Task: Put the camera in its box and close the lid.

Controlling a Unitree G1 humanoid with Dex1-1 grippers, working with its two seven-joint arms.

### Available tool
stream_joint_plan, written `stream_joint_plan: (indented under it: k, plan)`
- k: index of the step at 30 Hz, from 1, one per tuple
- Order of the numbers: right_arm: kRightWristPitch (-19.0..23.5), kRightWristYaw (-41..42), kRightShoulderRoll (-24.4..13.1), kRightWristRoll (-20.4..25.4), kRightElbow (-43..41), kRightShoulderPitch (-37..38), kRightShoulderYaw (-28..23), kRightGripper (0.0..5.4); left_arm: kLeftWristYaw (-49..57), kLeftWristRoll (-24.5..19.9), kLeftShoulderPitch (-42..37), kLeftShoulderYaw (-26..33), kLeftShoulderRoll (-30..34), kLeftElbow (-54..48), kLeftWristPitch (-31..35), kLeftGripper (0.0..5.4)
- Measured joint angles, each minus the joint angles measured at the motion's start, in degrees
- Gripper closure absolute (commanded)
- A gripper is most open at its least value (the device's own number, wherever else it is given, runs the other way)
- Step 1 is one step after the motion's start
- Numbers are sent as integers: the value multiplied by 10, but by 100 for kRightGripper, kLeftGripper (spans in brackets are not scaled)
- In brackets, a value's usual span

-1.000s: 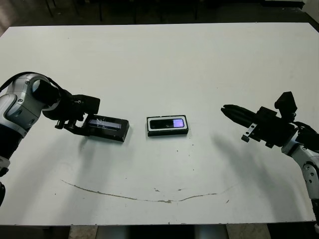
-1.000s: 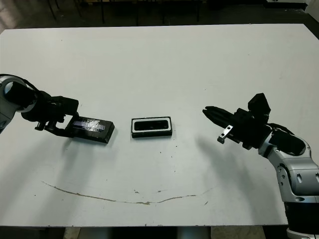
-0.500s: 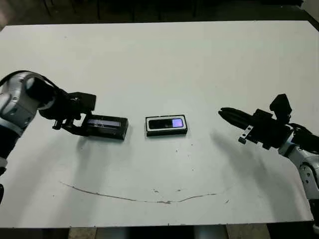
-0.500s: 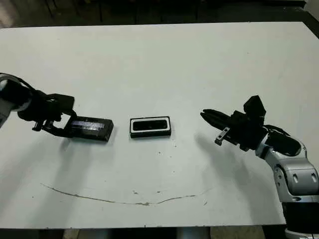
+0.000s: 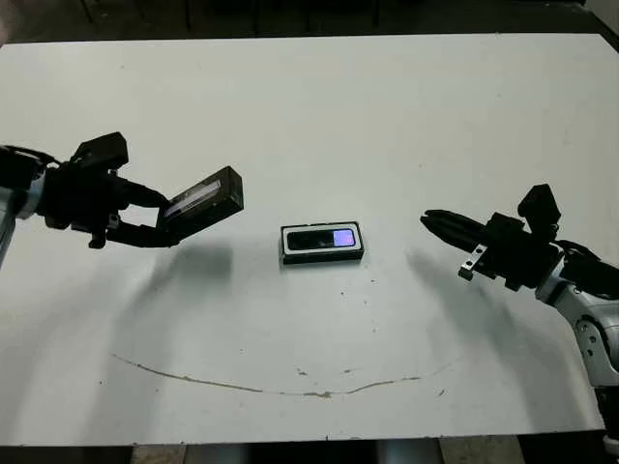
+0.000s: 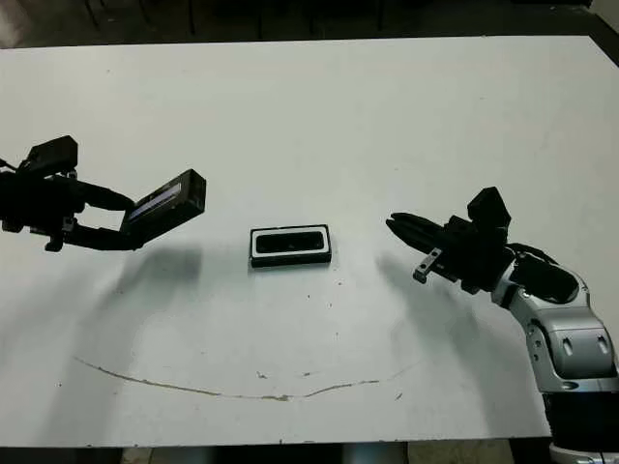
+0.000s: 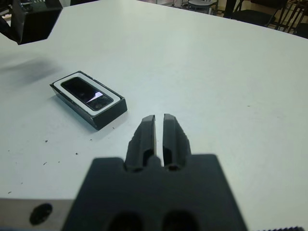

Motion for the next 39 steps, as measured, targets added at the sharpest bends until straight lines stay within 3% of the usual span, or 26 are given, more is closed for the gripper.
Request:
stream_joint_plan:
  k: [14,21,25,31,39]
  plan:
    - [-1,-2,8,10,-3,0,-7,540,142,-66,78,10,-28,-210,196,289]
    - [71,-64,9,41,-80,3,-23,540,250,-83,87,-22,-71,-300,340,289]
    - [90,-91,9,51,-113,9,-30,540,293,-87,74,-41,-80,-331,403,289]
    - [101,-112,10,57,-137,12,-34,540,313,-100,39,-75,-85,-342,452,289]
    - [105,-115,9,63,-145,15,-36,540,328,-98,5,-125,-85,-322,465,289]
